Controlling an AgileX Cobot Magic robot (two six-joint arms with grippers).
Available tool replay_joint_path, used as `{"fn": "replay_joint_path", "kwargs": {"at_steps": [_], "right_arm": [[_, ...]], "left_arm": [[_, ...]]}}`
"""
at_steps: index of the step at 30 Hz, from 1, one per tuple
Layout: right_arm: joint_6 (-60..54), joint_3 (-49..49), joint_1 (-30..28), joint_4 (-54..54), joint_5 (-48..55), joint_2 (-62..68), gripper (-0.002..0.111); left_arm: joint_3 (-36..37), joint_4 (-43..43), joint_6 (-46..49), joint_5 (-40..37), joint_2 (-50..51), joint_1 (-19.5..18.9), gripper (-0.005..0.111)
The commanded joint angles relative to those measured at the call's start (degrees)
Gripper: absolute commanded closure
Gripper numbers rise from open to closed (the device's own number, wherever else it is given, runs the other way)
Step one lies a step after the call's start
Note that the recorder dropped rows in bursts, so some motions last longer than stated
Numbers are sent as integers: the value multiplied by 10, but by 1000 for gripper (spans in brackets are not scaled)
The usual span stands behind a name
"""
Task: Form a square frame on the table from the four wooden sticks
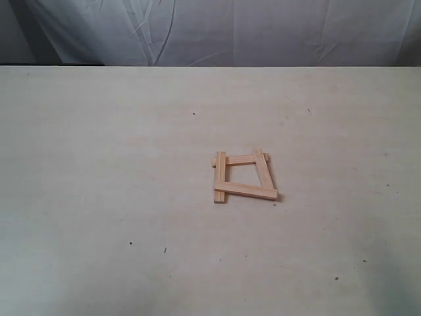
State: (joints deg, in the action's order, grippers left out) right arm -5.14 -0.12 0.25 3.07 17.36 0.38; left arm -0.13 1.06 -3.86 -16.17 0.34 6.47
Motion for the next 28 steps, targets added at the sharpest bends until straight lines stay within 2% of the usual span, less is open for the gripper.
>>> {"fn": "replay_joint_path", "kwargs": {"at_steps": [1,8,15,28], "right_arm": [[-2,1,-4,-2,-3,-4,108],[-2,1,-4,-2,-3,-4,108],[-2,1,-4,-1,-3,-4,108],[-2,1,-4,0,1,-4,108]], "left_arm": [[1,0,-1,-1,-3,-6,107],[1,0,-1,-1,-3,-68,107],[1,1,-1,-1,-3,-96,107],[1,1,-1,-1,-3,-97,107]]}}
